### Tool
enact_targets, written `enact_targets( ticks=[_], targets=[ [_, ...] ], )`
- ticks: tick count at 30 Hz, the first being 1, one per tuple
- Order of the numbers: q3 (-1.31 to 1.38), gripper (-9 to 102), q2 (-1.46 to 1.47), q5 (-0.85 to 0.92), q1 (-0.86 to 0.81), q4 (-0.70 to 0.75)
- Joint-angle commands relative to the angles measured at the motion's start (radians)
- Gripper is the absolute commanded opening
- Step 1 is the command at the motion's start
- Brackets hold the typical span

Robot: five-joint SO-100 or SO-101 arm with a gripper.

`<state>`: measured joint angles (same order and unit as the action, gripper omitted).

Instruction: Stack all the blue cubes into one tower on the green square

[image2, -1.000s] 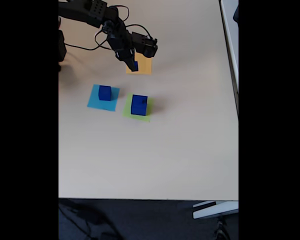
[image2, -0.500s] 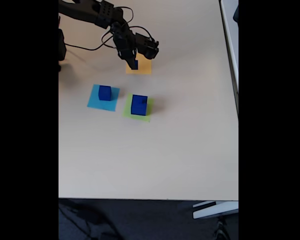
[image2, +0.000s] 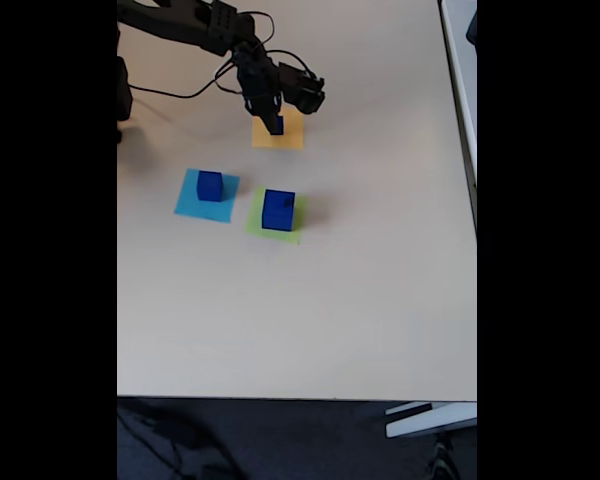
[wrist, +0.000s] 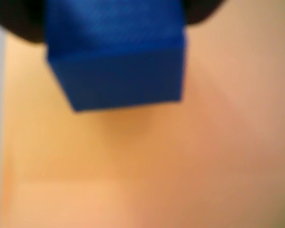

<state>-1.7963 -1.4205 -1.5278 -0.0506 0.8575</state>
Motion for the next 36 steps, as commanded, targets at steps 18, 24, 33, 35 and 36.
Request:
enact_targets(
  ticks=[18,24,33,35,36],
  targets=[
    [0.049,10,0.028,-0.021,0.04,-0.025],
    [0.035,12,0.034,-0.018,0.04,-0.055],
    [0.008,18,0.018,0.032,0.041,-0.144],
    [0.009,18,0.015,0.04,0.041,-0.147],
    [0.012,19,0.015,0.046,0.041,-0.147]
  ],
)
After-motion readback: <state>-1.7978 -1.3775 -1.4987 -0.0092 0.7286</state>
